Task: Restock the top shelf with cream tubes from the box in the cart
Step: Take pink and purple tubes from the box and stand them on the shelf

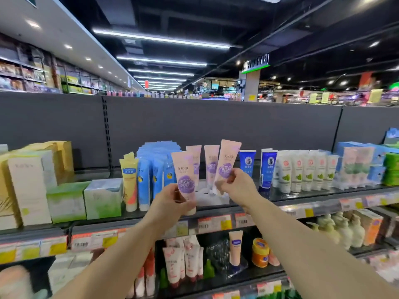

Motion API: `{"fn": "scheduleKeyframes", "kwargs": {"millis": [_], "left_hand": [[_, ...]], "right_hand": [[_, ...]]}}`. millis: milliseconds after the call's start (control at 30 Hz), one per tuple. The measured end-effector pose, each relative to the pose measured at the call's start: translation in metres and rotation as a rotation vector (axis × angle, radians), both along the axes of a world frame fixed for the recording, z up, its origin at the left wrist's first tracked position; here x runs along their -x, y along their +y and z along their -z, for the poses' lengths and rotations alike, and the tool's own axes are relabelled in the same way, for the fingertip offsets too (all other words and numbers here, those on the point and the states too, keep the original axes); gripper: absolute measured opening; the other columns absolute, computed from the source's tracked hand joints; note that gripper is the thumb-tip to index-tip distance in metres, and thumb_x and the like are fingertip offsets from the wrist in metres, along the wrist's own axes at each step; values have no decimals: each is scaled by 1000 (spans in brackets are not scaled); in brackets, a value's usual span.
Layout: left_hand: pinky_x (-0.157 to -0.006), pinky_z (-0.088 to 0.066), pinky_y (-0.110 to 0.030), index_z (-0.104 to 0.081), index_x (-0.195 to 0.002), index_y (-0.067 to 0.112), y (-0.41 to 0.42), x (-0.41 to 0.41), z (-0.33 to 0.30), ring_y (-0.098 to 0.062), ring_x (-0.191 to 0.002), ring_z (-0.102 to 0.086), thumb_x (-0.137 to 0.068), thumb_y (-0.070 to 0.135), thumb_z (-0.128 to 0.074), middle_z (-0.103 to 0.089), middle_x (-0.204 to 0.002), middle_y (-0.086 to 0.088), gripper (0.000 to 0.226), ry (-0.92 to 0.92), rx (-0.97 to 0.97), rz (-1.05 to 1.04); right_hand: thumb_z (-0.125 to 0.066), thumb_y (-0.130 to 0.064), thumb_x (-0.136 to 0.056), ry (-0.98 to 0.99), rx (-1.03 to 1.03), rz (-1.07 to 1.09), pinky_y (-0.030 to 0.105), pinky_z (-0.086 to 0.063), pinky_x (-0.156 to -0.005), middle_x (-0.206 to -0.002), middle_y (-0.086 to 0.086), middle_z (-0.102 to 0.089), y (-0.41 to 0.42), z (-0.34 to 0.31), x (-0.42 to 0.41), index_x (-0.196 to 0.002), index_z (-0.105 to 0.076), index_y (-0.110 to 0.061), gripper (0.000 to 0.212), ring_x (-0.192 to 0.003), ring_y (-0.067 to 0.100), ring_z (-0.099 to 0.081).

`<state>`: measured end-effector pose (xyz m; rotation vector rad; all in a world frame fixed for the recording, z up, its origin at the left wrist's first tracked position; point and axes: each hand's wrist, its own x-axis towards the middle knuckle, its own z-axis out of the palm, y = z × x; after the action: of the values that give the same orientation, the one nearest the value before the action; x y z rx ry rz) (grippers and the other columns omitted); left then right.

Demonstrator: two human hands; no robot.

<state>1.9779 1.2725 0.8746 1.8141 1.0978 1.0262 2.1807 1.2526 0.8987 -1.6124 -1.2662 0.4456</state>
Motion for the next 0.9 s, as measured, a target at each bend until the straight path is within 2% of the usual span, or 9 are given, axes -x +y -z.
{"fn": "scheduleKeyframes", "kwargs": {"millis": [133, 267, 367, 467, 600, 700, 900], "left_hand": [[-72, -48, -21, -64, -99, 31, 15, -4, 5, -6, -84, -67, -79, 34, -77, -72, -88, 11, 25, 37, -18, 2], [-71, -47, -18, -64, -100, 30, 21, -3, 9, -4, -81, -68, -78, 32, -78, -73, -87, 10, 26, 13, 0, -2], [-66, -48, -14, -64, -98, 28, 21, -3, 10, -3, -79, -69, -79, 26, -78, -74, -87, 9, 23, -14, 20, 8], [-69, -50, -16, -64, -99, 27, 21, -1, 10, -3, -82, -69, -80, 23, -78, -74, -90, 12, 24, -38, 45, 27], [-67, -49, -13, -62, -102, 28, 21, 0, 11, 2, -82, -68, -79, 20, -78, -74, -91, 16, 29, -66, 56, 26], [-67, -49, -13, -61, -104, 31, 20, 0, 11, 3, -83, -68, -79, 22, -78, -73, -92, 16, 31, -66, 69, 38], [-67, -49, -13, -58, -104, 35, 23, 1, 10, 4, -85, -67, -79, 23, -78, -73, -92, 17, 35, -72, 98, 46]], "right_hand": [[-69, -16, -85, 44, -34, 45, 29, -49, -76, -90, -8, -63, 38, 7, 2, -107, -57, -21, 26, -85, 12, -60], [-70, -19, -85, 94, -70, 26, 32, -53, -80, -81, -9, -61, 77, 18, 4, -99, -56, -24, 20, -79, 12, -59], [-67, -18, -85, 195, 5, -23, 35, -52, -93, -96, -4, -65, 100, 23, 5, -99, -57, -23, 18, -88, 12, -61], [-64, -13, -88, 169, 30, -24, 27, -52, -89, -105, 0, -63, 110, 29, 6, -103, -54, -21, 20, -88, 9, -58], [-70, -25, -85, -9, 76, 113, 29, -51, -87, -109, -1, -61, 117, 31, 7, -109, -49, -19, 32, -96, 15, -60], [-73, -31, -83, 26, 77, 93, 32, -52, -87, -109, -2, -60, 118, 30, 8, -108, -48, -21, 36, -95, 14, -60], [-70, -30, -86, -17, 87, 92, 27, -51, -82, -110, -2, -58, 118, 28, 9, -107, -46, -22, 33, -92, 13, -58]]}}
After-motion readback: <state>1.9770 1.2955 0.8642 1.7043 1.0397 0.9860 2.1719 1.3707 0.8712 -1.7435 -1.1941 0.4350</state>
